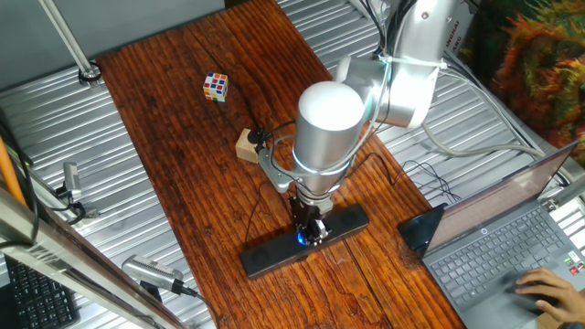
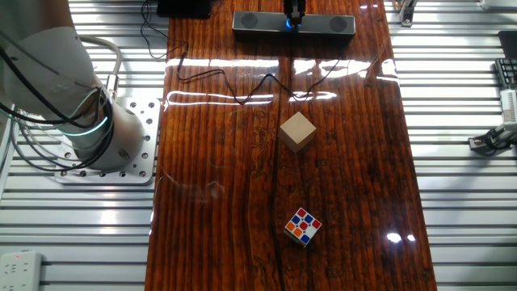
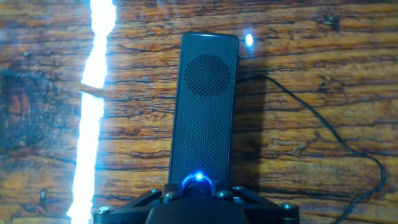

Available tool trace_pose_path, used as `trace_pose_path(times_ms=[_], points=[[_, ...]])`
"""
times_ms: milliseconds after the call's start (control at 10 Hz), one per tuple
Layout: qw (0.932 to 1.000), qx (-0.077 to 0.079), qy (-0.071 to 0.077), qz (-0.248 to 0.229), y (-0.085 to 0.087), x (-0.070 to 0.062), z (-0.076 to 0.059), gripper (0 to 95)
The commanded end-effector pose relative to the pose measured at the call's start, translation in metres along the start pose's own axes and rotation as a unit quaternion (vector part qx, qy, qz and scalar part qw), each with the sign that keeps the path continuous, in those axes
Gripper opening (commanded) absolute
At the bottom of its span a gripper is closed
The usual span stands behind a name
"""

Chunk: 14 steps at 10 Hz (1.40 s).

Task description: Turn the knob to increase the volume of the speaker

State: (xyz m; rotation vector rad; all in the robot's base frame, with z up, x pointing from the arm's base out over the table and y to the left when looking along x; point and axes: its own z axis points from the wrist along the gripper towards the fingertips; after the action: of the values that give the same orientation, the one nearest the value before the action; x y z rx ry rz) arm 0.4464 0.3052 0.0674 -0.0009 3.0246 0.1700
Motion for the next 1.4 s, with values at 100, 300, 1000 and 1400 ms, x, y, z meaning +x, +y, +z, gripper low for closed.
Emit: trace_pose_path(times_ms=[100, 300, 1000, 1400], points=[[0.9999, 0.009, 0.002, 0.012, -0.0002, 0.0004, 0.0023, 0.0], [0.9998, 0.008, 0.002, 0.018, -0.0002, 0.0004, 0.0022, 0.0], [0.9998, 0.009, 0.018, -0.001, -0.0002, 0.0004, 0.0020, 57.0], [0.9999, -0.002, 0.017, -0.002, -0.0002, 0.0003, 0.0019, 57.0]])
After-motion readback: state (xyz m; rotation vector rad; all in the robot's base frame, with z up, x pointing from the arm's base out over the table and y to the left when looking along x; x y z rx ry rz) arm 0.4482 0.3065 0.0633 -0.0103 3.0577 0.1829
